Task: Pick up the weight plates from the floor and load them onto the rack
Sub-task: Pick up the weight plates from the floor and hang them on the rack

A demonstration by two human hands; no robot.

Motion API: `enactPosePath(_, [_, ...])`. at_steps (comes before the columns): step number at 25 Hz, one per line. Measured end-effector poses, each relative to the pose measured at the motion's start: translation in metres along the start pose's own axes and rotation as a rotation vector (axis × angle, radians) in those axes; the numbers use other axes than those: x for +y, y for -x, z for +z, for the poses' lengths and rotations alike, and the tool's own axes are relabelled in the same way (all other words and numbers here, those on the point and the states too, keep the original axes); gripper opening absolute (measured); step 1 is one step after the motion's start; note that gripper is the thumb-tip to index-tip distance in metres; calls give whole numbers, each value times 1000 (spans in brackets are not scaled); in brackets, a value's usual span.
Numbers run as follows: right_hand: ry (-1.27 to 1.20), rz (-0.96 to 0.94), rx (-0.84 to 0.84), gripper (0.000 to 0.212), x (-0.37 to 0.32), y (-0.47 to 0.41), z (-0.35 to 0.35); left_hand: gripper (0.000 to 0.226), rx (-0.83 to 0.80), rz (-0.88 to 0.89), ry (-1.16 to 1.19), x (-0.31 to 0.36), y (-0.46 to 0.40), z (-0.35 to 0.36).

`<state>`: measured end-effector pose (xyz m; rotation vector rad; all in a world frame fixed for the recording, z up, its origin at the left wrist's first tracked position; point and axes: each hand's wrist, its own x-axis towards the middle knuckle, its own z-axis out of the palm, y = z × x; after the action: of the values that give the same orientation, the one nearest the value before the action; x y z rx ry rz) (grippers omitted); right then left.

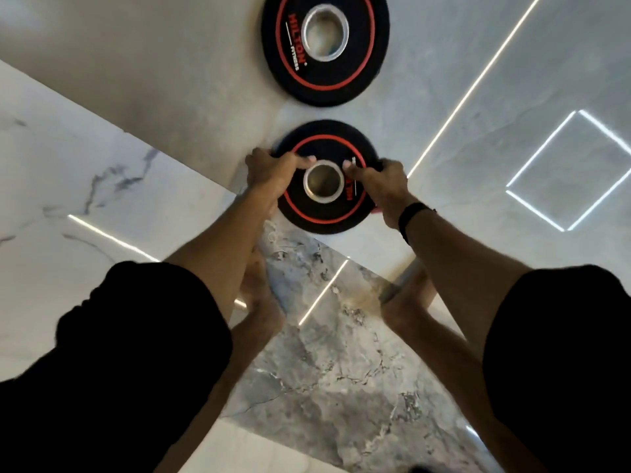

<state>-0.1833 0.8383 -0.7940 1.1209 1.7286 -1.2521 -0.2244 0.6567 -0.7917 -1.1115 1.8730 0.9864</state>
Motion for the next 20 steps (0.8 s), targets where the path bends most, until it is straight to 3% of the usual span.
enactPosePath(3, [2, 28, -74, 56, 11, 53, -23, 50, -157, -47, 49, -18, 48, -23])
enactPosePath(7, [171, -106, -118, 69, -22, 183, -59, 75, -292, -48, 96, -28, 167, -90])
enactPosePath(12, [268, -216, -206, 44, -129, 373, -73, 58, -166, 23, 369, -19, 350, -218])
enactPosePath(14, [345, -309, -270, 44, -178, 448, -61, 50, -77, 44, 440, -17, 413, -279])
enactPosePath(18, [528, -559, -476, 28, -236, 565, -4, 42, 140, 106, 627, -56, 501, -378])
enactPosePath(20, [663, -655, -531, 33, -253, 611, 39, 49, 227, 99, 762, -91, 532, -414])
